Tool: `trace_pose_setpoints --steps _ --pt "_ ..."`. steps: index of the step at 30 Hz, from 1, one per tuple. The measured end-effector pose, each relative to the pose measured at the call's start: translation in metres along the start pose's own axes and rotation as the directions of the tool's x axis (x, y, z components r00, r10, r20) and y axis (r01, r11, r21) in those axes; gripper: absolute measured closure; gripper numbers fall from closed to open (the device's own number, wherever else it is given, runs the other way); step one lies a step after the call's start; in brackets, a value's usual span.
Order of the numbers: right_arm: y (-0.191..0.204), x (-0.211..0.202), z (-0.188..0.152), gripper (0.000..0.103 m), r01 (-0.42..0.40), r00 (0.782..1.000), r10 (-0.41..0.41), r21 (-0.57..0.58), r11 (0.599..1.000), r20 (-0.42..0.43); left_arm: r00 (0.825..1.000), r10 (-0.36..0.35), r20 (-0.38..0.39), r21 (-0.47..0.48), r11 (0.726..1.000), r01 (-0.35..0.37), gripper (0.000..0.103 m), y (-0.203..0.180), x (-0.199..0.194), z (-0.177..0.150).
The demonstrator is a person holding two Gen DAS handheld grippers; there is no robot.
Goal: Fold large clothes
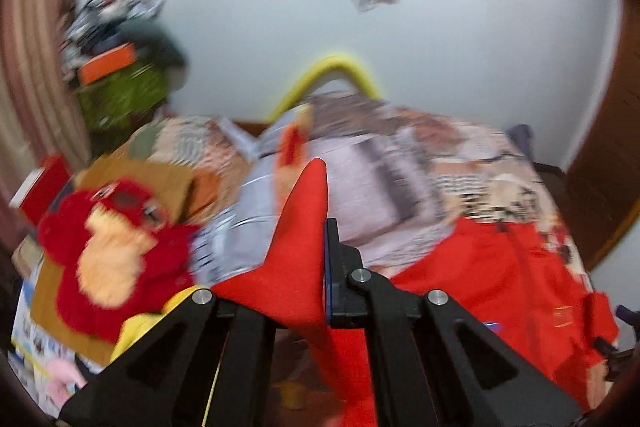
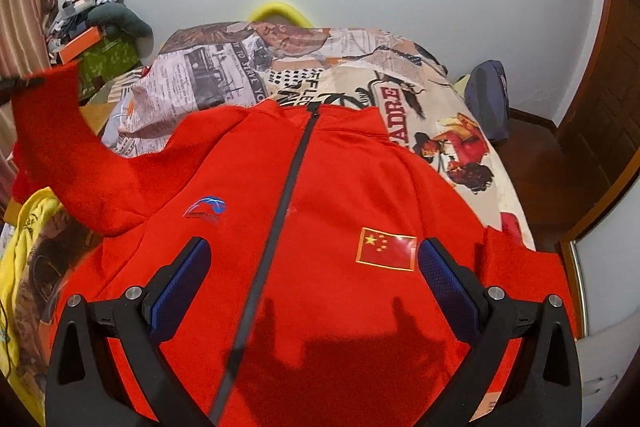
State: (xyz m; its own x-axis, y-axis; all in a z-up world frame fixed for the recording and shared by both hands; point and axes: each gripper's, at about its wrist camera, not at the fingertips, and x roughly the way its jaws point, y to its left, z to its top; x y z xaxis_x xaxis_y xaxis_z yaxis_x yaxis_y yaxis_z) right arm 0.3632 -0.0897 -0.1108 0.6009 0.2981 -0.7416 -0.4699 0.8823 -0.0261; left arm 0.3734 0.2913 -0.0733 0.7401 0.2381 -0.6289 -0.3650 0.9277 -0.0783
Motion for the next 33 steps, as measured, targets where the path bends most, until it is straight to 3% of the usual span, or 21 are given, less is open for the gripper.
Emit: trace_pose_setpoints --steps 6,12,18,21,23,26,27,29,33 --pt "-0.020 -0.012 -0.004 0.000 -0.001 1.000 0.001 0.017 1.000 0.016 0.997 -0.078 -0.001 0.158 0.984 0.077 0.101 -0.112 0.005 0.002" --pt "-0.042 -0.020 -0.012 0.000 0.006 1.000 -0.006 0.030 1.000 0.021 0.972 -0.168 -0.163 0.246 0.947 0.205 0.101 -0.205 0.038 -0.040" --pt "-0.061 -0.028 -0.027 0.000 -0.009 1.000 0.008 0.079 0.997 0.007 0.916 -0.148 -0.373 0.349 0.892 0.287 0.101 -0.275 0.077 -0.118" --pt "-0.068 -0.028 -0.035 0.000 0.036 0.999 -0.036 0.077 0.996 0.000 0.882 -0.149 -0.448 0.363 0.871 0.332 0.101 -0.294 0.085 -0.152" --pt "-0.071 -0.028 -0.040 0.000 0.052 0.999 -0.052 0.069 0.996 -0.010 0.871 -0.137 -0.471 0.383 0.858 0.341 0.097 -0.303 0.087 -0.170" --pt "-0.073 -0.030 -0.045 0.000 0.061 0.998 -0.059 0.063 0.996 -0.029 0.859 -0.147 -0.490 0.398 0.839 0.371 0.072 -0.309 0.081 -0.184" --pt "-0.073 -0.031 -0.047 0.000 0.064 0.997 -0.062 0.059 0.996 -0.037 0.851 -0.165 -0.498 0.390 0.834 0.390 0.059 -0.309 0.076 -0.187" --pt "-0.072 -0.034 -0.049 0.000 0.066 0.997 -0.064 0.050 0.997 -0.043 0.842 -0.199 -0.502 0.379 0.824 0.421 0.056 -0.306 0.063 -0.188" --pt "-0.064 -0.042 -0.048 0.000 0.064 0.997 -0.062 0.030 0.998 -0.044 0.845 -0.223 -0.487 0.381 0.816 0.435 0.050 -0.293 0.036 -0.176"
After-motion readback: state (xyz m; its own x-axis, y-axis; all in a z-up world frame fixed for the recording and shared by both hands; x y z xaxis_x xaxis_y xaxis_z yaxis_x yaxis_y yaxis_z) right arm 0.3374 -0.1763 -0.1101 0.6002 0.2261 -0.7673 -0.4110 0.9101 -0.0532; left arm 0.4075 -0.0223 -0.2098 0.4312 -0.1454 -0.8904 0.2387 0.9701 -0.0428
